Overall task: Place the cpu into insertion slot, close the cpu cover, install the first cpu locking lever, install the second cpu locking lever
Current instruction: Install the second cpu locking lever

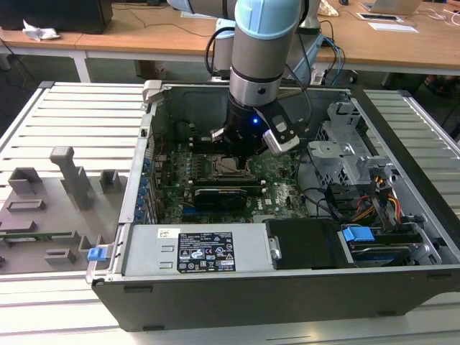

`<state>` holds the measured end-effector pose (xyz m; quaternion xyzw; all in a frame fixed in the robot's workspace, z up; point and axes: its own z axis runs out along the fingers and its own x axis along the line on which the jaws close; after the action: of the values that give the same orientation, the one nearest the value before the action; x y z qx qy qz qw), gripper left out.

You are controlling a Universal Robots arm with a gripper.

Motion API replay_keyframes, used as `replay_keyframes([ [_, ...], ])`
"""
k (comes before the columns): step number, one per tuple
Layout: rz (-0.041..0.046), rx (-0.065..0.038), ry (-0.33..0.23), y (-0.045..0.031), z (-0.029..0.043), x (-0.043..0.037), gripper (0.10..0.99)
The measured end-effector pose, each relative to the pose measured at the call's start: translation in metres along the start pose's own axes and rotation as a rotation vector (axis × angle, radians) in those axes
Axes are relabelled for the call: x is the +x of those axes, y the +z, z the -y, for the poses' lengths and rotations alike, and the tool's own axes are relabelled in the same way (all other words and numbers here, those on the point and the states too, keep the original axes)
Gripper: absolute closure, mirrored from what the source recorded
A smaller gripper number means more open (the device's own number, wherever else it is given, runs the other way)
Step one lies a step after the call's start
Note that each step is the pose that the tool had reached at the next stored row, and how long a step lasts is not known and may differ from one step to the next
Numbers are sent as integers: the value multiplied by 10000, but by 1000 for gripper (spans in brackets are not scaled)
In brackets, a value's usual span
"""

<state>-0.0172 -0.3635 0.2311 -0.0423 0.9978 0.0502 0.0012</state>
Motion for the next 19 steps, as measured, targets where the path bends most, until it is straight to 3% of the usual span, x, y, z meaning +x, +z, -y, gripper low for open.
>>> replay_keyframes([
  [5,1,-21,0,-9,103,11,980],
  [7,2,-35,1,-9,109,38,980],
  [13,6,-70,0,12,99,273,980],
  [17,9,-128,-2,78,109,316,980],
  [19,19,-232,0,80,125,330,980],
])
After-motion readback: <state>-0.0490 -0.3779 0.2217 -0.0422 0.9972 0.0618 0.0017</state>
